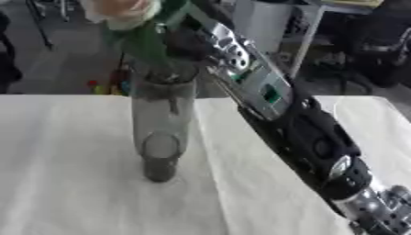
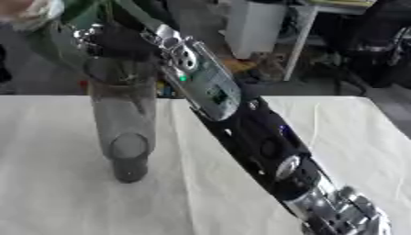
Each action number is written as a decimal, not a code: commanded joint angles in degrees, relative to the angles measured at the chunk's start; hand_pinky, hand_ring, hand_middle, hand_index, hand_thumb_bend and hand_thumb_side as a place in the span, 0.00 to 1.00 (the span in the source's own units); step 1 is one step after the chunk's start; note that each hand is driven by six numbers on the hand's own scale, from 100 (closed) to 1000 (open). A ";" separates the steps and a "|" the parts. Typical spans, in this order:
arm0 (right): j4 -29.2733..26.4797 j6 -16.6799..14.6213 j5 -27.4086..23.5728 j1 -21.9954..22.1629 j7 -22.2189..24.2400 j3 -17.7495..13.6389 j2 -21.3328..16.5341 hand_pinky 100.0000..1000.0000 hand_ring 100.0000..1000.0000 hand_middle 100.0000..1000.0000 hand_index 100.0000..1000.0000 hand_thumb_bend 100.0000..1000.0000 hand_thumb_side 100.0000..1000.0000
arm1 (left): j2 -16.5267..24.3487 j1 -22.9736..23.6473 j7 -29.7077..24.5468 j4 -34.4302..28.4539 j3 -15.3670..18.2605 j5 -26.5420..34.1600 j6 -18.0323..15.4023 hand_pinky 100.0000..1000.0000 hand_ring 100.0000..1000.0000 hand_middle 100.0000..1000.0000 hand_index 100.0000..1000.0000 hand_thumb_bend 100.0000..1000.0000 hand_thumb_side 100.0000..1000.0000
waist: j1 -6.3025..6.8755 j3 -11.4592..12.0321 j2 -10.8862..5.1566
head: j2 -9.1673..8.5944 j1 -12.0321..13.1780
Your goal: Arrange flowers into the vase.
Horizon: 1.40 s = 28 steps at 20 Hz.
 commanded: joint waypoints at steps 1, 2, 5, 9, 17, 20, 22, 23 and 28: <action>-0.85 0.95 1.40 -0.84 1.42 -0.95 -1.75 0.78 0.58 0.42 1.00 0.27 0.62 | 0.61 -0.66 0.05 -0.77 0.23 0.00 0.21 0.85 0.78 0.86 0.91 0.00 0.84 | 0.24 -0.02 -1.68 | -0.07 0.17; -0.64 1.31 1.46 -0.76 1.50 -1.09 -1.78 0.78 0.58 0.42 1.00 0.27 0.62 | 0.61 -0.66 0.01 -0.77 0.20 0.01 0.22 0.85 0.79 0.86 0.91 0.00 0.84 | 0.24 -0.05 -1.69 | -0.12 0.18; -0.14 2.13 1.85 -0.57 1.64 -1.39 -2.01 0.78 0.59 0.43 1.00 0.27 0.63 | 0.61 -0.60 -0.05 -0.77 0.19 0.01 0.27 0.85 0.79 0.86 0.91 0.00 0.84 | 0.21 -0.19 -1.70 | -0.02 0.44; 0.37 3.07 2.24 -0.54 2.93 -1.67 -2.42 0.83 0.65 0.47 1.00 0.31 0.72 | 0.60 -0.57 -0.04 -0.77 0.19 -0.03 0.38 0.85 0.79 0.86 0.91 0.00 0.84 | 0.17 -0.49 -1.69 | 1.31 1.70; 0.62 5.72 7.28 -1.47 15.78 -3.14 -4.18 0.95 0.86 0.73 1.00 0.50 0.87 | 0.76 -0.15 0.19 -0.77 0.34 -0.11 0.46 0.85 0.79 0.86 0.91 0.00 0.84 | 0.18 -0.98 -2.20 | 1.57 2.08; 0.63 7.19 8.21 -1.27 21.34 -4.19 -5.10 0.96 0.88 0.76 1.00 0.49 0.86 | 0.89 0.13 0.28 -0.77 0.43 -0.04 0.56 0.85 0.79 0.86 0.91 0.00 0.84 | 0.26 -1.49 -2.65 | 1.31 2.11; 0.66 8.04 8.70 -0.99 23.77 -4.91 -5.67 0.96 0.89 0.76 1.00 0.47 0.85 | 0.98 0.24 0.34 -0.77 0.50 0.03 0.58 0.85 0.79 0.86 0.91 0.00 0.84 | 0.33 -1.78 -2.91 | 1.25 2.17; 0.70 8.43 8.99 -0.87 24.78 -5.16 -5.92 0.96 0.89 0.78 1.00 0.46 0.84 | 1.02 0.29 0.37 -0.77 0.54 0.09 0.58 0.85 0.79 0.86 0.91 0.00 0.84 | 0.36 -1.92 -3.03 | 1.22 2.18; 0.40 9.99 11.20 0.28 31.70 -5.41 -7.30 0.96 0.91 0.79 1.00 0.43 0.78 | 1.22 0.61 0.46 -0.77 0.71 0.30 0.58 0.85 0.79 0.86 0.91 0.00 0.83 | 0.73 -2.70 -3.66 | 1.33 2.17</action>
